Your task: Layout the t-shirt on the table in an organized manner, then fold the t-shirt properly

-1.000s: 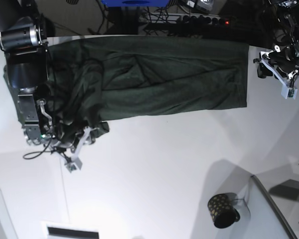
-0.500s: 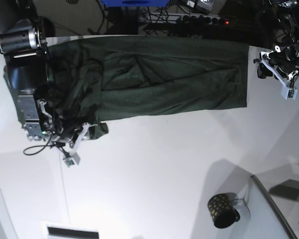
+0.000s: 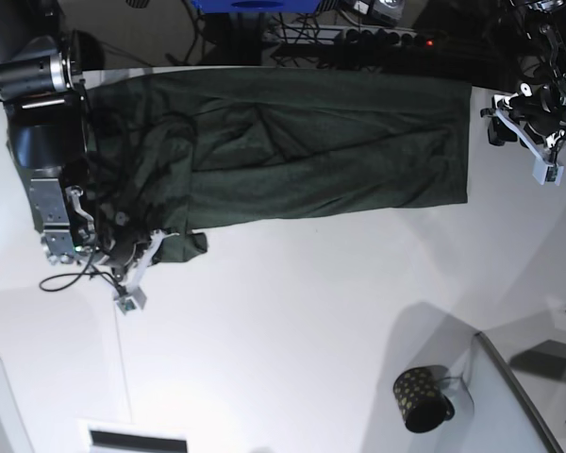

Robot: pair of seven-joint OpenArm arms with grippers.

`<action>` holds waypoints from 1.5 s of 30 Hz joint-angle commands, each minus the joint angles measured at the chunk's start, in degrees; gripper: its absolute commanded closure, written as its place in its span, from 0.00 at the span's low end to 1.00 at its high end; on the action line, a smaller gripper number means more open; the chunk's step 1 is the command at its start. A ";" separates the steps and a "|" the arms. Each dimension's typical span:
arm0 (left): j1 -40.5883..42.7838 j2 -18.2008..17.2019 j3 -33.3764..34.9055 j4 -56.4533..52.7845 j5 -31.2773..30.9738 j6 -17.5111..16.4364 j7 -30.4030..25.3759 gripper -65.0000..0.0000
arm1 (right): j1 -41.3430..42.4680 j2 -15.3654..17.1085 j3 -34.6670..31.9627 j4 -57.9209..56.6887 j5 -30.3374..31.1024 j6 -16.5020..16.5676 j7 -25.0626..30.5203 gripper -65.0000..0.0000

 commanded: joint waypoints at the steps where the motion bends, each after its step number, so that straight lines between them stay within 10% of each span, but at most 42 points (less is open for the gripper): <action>1: 0.08 -1.11 -0.35 0.78 -0.40 0.11 -0.72 0.46 | 0.82 0.39 0.15 2.47 0.47 0.06 1.09 0.99; 12: 0.08 -1.11 -0.44 0.78 -0.40 0.11 -0.72 0.46 | -4.63 0.21 0.68 16.09 0.47 0.06 0.92 0.98; 23: -0.18 -1.11 -0.44 0.78 -0.40 0.11 -0.72 0.46 | -2.69 0.48 0.68 13.37 0.47 0.06 1.00 0.37; 32: -0.09 -1.11 -0.44 0.78 -0.40 0.11 -0.72 0.46 | 4.25 0.48 0.24 -3.95 0.47 0.06 4.70 0.36; 34: -0.09 -1.11 -0.44 0.78 -0.40 0.11 -0.72 0.46 | 4.52 0.30 0.15 -5.53 0.47 0.06 4.87 0.45; 38: -0.18 -1.11 -0.53 0.78 -0.40 0.11 -0.72 0.46 | 4.34 0.21 0.24 -5.27 0.47 0.15 3.82 1.00; 45: 0.00 -1.81 -4.22 1.05 -0.32 0.11 -0.72 0.46 | -2.78 0.12 0.15 13.46 0.65 0.50 -1.55 1.00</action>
